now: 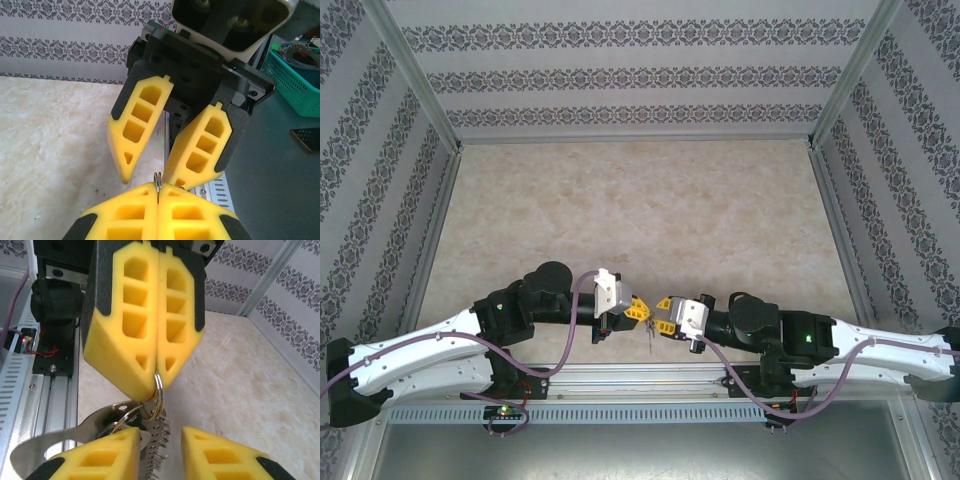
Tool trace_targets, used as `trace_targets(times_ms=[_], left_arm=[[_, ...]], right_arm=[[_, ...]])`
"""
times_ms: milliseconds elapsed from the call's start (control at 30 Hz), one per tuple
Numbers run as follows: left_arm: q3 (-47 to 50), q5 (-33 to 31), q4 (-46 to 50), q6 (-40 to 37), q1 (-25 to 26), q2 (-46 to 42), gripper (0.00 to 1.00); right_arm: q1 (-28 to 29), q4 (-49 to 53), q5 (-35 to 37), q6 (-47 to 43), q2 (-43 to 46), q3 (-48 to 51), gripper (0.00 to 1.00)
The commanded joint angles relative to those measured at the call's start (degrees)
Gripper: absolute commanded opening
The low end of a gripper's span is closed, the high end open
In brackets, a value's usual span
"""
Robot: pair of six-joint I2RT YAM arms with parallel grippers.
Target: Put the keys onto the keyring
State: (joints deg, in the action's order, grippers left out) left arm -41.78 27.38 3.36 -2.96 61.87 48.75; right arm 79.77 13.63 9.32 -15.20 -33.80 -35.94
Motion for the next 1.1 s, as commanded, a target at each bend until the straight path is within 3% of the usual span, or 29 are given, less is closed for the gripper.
trace_targets(times_ms=[0, 733, 1067], left_arm=[[0.5, 1.7, -4.0, -0.7, 0.5, -0.5, 0.00], [0.9, 2.5, -5.7, -0.7, 0.5, -1.4, 0.00], [0.8, 3.1, -6.8, -0.8, 0.5, -1.2, 0.00]], right_arm=[[0.3, -3.0, -2.2, 0.2, 1.4, -1.0, 0.27], [-2.4, -4.8, -5.2, 2.5, 1.2, 0.9, 0.22], [-3.5, -4.9, -6.8, 3.5, 1.2, 1.2, 0.24]])
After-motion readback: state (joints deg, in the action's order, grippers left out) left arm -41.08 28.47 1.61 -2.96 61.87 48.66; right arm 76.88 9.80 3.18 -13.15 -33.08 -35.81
